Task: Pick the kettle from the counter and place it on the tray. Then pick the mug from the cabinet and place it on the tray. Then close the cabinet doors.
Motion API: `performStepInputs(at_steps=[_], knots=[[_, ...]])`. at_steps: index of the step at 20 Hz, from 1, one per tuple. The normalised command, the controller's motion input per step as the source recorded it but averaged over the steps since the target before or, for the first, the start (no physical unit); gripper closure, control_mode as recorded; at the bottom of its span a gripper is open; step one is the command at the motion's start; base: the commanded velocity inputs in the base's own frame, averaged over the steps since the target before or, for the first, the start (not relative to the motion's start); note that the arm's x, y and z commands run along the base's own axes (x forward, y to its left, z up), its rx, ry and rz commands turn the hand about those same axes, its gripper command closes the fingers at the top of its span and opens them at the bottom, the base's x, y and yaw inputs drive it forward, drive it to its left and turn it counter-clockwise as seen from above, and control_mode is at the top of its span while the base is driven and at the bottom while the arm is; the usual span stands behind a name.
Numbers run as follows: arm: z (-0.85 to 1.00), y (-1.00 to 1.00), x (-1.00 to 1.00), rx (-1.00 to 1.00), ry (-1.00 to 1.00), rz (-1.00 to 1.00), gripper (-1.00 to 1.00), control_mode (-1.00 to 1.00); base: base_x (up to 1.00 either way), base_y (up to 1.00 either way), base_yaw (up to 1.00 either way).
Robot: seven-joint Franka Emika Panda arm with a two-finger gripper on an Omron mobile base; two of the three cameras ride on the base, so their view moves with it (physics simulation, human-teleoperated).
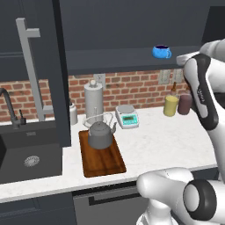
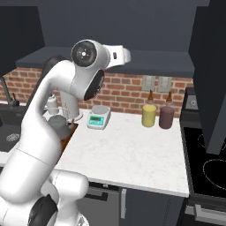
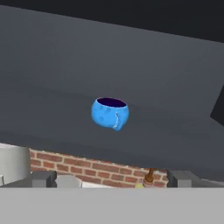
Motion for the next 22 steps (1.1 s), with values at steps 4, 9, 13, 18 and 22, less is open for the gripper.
performStepInputs(at_steps=[4,9,13,18,22], knots=[[0.01,0.01,0.48,0.02,0.00,0.00,-1.00,-1.00,0.00,0.00,0.00],[0.02,-0.05,0.35,0.04,0.00,0.04,-1.00,-1.00,0.00,0.00,0.00],[0.00,-0.08,0.40,0.05,0.02,0.07,-1.00,-1.00,0.00,0.00,0.00],[0.00,-0.21,0.41,0.06,0.02,0.09,-1.00,-1.00,0.00,0.00,0.00],[-0.01,-0.21,0.35,0.02,0.01,0.06,-1.00,-1.00,0.00,0.00,0.00]])
